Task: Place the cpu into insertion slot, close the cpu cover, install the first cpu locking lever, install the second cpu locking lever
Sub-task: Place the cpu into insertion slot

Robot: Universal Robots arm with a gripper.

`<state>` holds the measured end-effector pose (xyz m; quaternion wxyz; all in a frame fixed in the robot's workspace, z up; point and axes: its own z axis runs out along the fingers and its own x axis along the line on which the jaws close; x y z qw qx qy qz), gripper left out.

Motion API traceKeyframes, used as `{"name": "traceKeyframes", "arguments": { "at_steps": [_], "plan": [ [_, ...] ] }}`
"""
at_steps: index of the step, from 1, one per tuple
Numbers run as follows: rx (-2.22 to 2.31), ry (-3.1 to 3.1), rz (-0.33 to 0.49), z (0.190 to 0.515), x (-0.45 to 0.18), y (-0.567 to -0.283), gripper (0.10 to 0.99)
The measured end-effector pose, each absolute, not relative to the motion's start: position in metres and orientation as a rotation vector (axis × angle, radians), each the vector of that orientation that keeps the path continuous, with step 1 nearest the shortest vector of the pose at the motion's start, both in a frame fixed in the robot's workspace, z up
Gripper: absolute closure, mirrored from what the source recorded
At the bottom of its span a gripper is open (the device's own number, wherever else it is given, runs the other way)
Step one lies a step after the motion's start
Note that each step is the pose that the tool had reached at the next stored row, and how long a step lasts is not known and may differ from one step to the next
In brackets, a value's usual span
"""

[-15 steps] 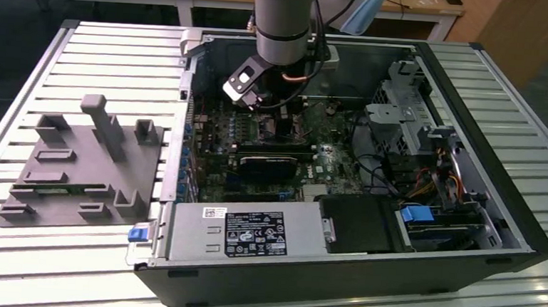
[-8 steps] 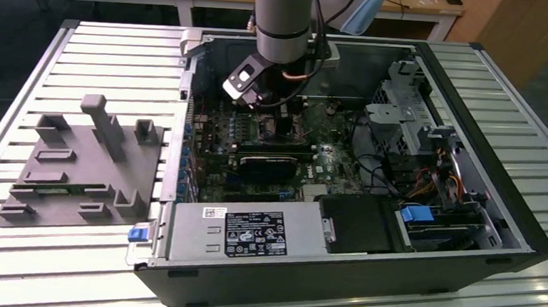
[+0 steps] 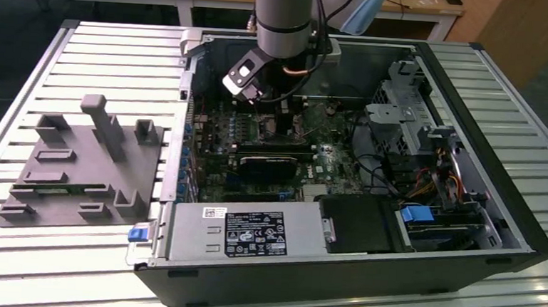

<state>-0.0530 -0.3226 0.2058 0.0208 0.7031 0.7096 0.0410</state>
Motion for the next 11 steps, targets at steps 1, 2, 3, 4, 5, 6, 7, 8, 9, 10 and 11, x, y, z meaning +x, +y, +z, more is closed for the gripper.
{"name": "traceKeyframes", "arguments": {
  "at_steps": [1, 2, 3, 4, 5, 6, 7, 8, 9, 10, 11],
  "plan": [
    [2.18, 2.2, 0.128, 0.2058, -0.0529, -0.3225, 0.475],
    [2.18, 2.2, 0.128, 0.2058, -0.053, -0.3225, 0.475],
    [2.18, 2.2, 0.128, 0.2059, -0.053, -0.3226, 0.475],
    [2.18, 2.2, 0.127, 0.2061, -0.053, -0.3226, 0.475],
    [2.18, 2.2, 0.127, 0.2061, -0.053, -0.3226, 0.475],
    [2.18, 2.2, 0.127, 0.2062, -0.053, -0.3226, 0.475],
    [2.18, 2.2, 0.127, 0.2063, -0.053, -0.3226, 0.49],
    [2.18, 2.2, 0.127, 0.2064, -0.053, -0.3226, 0.49],
    [2.18, 2.2, 0.127, 0.2065, -0.053, -0.3226, 0.553],
    [2.18, 2.2, 0.127, 0.2065, -0.053, -0.3226, 0.553],
    [2.18, 2.2, 0.127, 0.2066, -0.053, -0.3226, 0.616]
  ]
}}
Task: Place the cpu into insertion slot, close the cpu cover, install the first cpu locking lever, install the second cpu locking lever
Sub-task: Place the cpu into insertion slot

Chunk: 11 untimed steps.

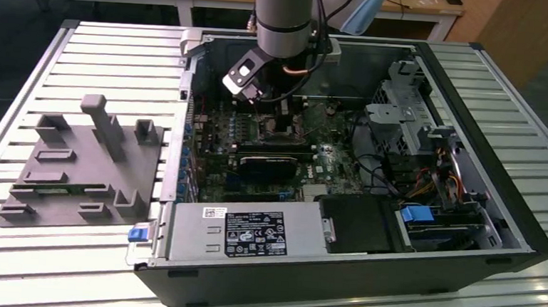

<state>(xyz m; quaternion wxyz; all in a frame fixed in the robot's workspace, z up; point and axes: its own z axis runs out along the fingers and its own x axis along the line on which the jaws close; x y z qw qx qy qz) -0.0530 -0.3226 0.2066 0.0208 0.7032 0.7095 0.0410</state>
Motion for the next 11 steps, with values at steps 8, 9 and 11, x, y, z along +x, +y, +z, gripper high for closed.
{"name": "traceKeyframes", "arguments": {
  "at_steps": [8, 9, 11],
  "plan": [
    [2.18, 2.2, 0.127, 0.2072, -0.053, -0.3226, 0.965],
    [2.18, 2.2, 0.127, 0.2073, -0.053, -0.3226, 0.965],
    [2.18, 2.2, 0.127, 0.2075, -0.053, -0.3226, 0.98]
  ]
}}
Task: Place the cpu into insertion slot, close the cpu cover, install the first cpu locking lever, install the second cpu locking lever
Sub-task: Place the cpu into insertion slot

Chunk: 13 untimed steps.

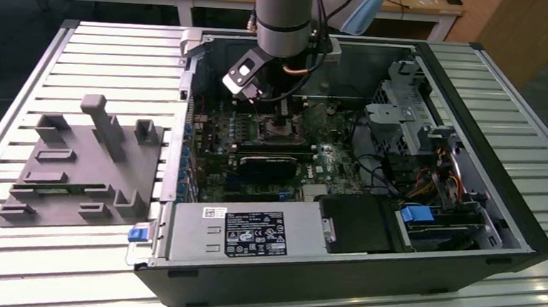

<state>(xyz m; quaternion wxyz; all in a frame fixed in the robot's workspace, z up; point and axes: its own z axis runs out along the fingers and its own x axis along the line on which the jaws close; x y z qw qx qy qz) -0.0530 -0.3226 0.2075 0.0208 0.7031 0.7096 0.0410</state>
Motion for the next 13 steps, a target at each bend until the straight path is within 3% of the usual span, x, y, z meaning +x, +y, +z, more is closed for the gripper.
{"name": "traceKeyframes", "arguments": {
  "at_steps": [13],
  "plan": [
    [2.18, 2.2, 0.128, 0.2008, -0.053, -0.3226, 0.98]
  ]
}}
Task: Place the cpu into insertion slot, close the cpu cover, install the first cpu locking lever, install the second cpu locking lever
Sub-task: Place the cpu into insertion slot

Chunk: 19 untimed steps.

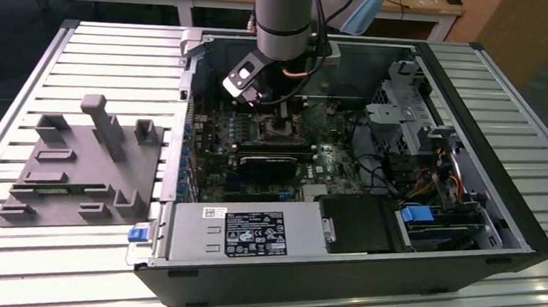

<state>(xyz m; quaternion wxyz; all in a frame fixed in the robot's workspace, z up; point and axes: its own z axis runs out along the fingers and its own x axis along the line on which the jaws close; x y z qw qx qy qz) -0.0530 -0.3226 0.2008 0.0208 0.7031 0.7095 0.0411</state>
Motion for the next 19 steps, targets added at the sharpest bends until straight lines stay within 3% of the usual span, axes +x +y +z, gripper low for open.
{"name": "traceKeyframes", "arguments": {
  "at_steps": [19],
  "plan": [
    [2.181, 2.2, 0.13, 0.2001, -0.0528, -0.3223, 0.98]
  ]
}}
